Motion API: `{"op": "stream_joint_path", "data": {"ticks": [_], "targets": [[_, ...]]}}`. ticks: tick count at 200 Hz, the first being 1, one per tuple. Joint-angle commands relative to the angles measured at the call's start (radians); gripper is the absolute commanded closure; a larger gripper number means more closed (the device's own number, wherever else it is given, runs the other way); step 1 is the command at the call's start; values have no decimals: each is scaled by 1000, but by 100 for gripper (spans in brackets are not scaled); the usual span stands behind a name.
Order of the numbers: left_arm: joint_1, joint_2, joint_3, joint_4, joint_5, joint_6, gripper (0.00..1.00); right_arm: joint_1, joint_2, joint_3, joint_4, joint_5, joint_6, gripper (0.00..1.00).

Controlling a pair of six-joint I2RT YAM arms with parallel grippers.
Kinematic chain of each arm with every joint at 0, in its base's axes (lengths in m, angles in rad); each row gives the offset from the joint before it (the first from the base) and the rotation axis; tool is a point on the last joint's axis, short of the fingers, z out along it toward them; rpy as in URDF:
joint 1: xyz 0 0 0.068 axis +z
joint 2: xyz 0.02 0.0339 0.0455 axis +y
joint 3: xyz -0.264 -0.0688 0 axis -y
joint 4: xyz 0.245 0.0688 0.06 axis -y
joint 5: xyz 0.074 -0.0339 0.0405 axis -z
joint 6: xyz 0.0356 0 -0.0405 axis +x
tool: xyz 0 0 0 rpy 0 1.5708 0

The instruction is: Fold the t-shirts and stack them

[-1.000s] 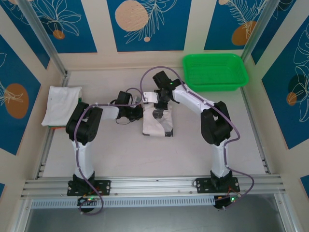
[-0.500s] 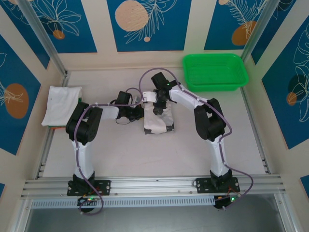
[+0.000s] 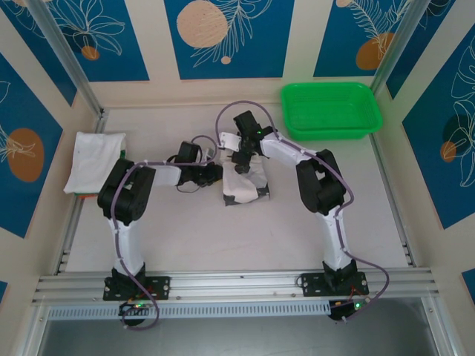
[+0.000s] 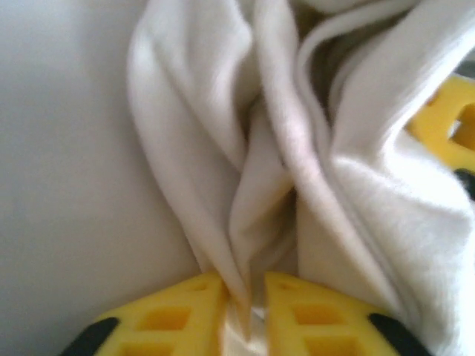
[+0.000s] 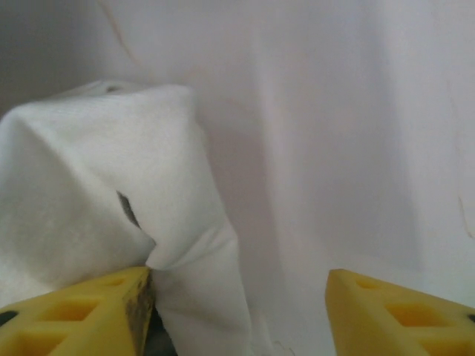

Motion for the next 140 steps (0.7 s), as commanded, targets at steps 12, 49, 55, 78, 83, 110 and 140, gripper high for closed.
{"op": "stream_joint_path", "data": {"ticks": [12, 49, 55, 78, 83, 110, 140], "targets": [[36, -97, -112, -128, -96, -3, 68, -33, -196, -113, 168, -42, 219, 32], [48, -246, -180, -179, -179, 10, 56, -119, -337, -265, 258, -167, 578, 28], [48, -265, -180, -186, -188, 10, 51, -135, -348, -283, 261, -185, 654, 28], [33, -304, -135, -209, -238, 5, 28, -174, -357, -334, 229, -204, 878, 26], [24, -304, -113, -220, -256, 10, 21, -177, -354, -341, 216, -199, 906, 26], [-25, -223, 61, -318, -338, 64, 8, -175, -324, -378, 178, -181, 965, 26], [-44, -63, 252, -389, -422, 94, 15, -158, -269, -375, 159, -145, 972, 27]]}}
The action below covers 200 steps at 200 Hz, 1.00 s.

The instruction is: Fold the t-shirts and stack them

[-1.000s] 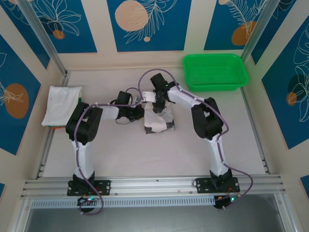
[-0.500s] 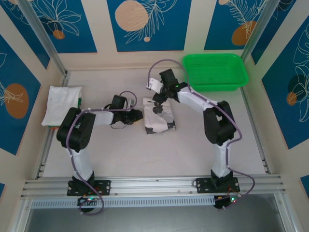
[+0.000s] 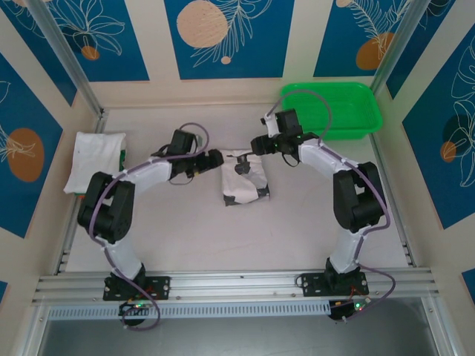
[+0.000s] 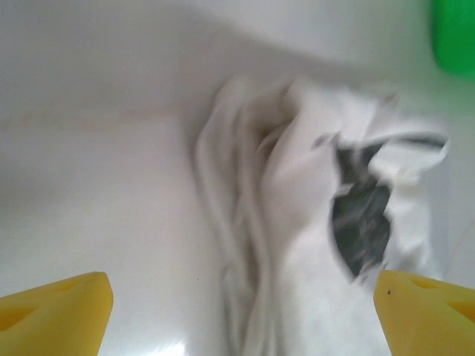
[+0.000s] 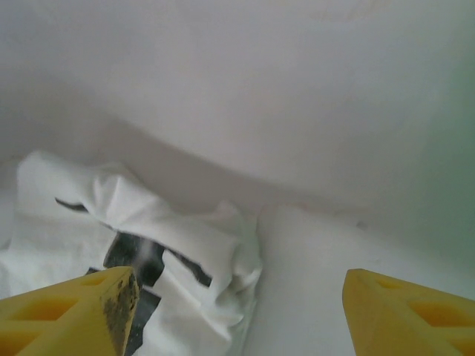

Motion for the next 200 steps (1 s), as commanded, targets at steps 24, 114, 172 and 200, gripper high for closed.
{"op": "stream_joint_path", "data": {"ticks": [24, 114, 172, 200], "targets": [[-18, 227, 252, -189, -144, 64, 30, 29, 122, 64, -80, 47, 72, 27], [-8, 336, 321, -260, -199, 74, 39, -3, 315, 300, -297, 190, 234, 26], [-8, 307, 323, -212, -156, 77, 28, -19, 236, 231, -265, 81, 300, 21], [-8, 223, 266, -166, -147, 66, 13, -15, 97, 60, -163, -3, 321, 21]]}}
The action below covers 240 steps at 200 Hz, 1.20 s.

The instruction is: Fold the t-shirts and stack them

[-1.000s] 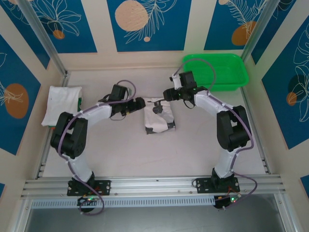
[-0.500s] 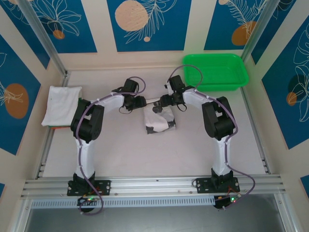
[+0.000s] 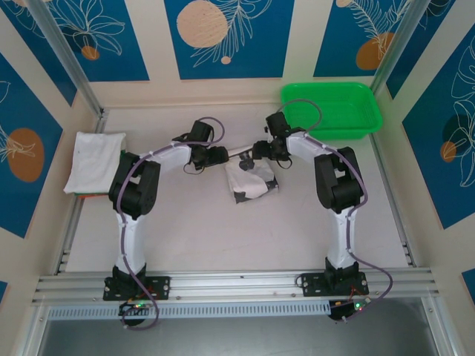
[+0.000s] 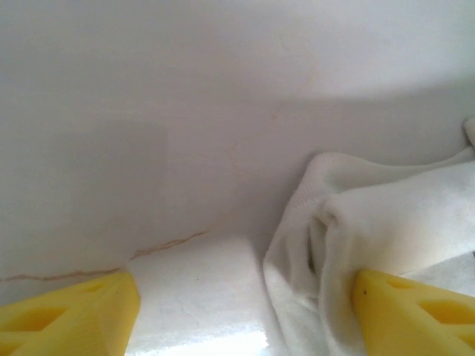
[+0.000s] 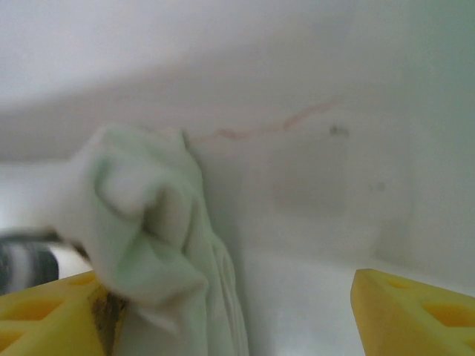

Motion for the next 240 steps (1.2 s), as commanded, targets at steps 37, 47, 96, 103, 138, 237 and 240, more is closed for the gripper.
{"op": "stream_joint_path", "data": {"ticks": [37, 47, 96, 103, 138, 237, 240], "targets": [[8, -244, -210, 97, -6, -31, 0, 22, -228, -295, 120, -175, 105, 23], [10, -289, -265, 117, -6, -39, 0, 38, -234, -325, 134, -179, 121, 26], [17, -428, -486, 193, 60, -90, 0, 134, -202, -369, 228, -195, 250, 50], [16, -437, -512, 210, 69, -99, 0, 151, -195, -364, 234, -188, 269, 51], [15, -402, -550, 290, 151, -139, 0, 200, -212, -354, 243, -98, 302, 41], [-37, -259, -472, 365, 244, -201, 29, 162, -94, -249, 223, -152, 265, 41], [-38, -257, -473, 369, 248, -204, 30, 162, -92, -249, 224, -156, 266, 42]]}}
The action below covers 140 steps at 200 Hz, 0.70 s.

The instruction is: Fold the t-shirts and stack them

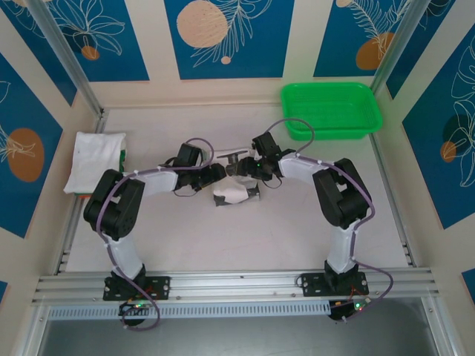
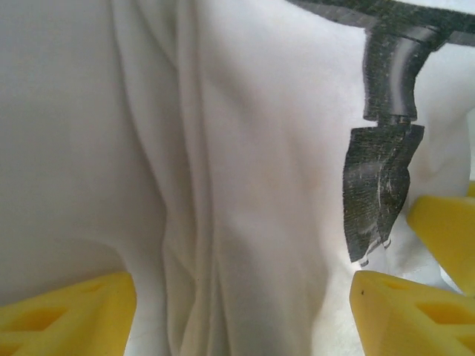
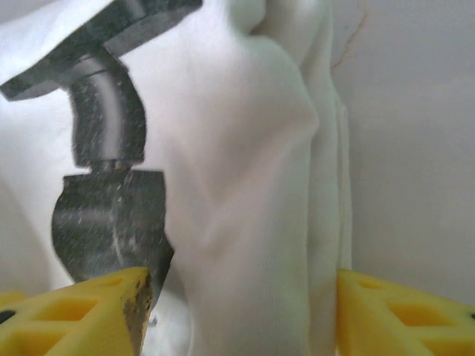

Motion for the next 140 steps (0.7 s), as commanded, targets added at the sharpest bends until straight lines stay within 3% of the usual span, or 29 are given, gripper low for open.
{"op": "stream_joint_path", "data": {"ticks": [1, 63, 140], "targets": [[-13, 25, 22, 31, 42, -21, 31, -1, 43, 22, -11, -40, -5, 42], [-24, 55, 41, 88, 97, -64, 42, -2, 66, -15, 61, -133, 47, 53], [-25, 121, 42, 174, 144, -126, 41, -2, 77, -17, 92, -175, 69, 54]]}}
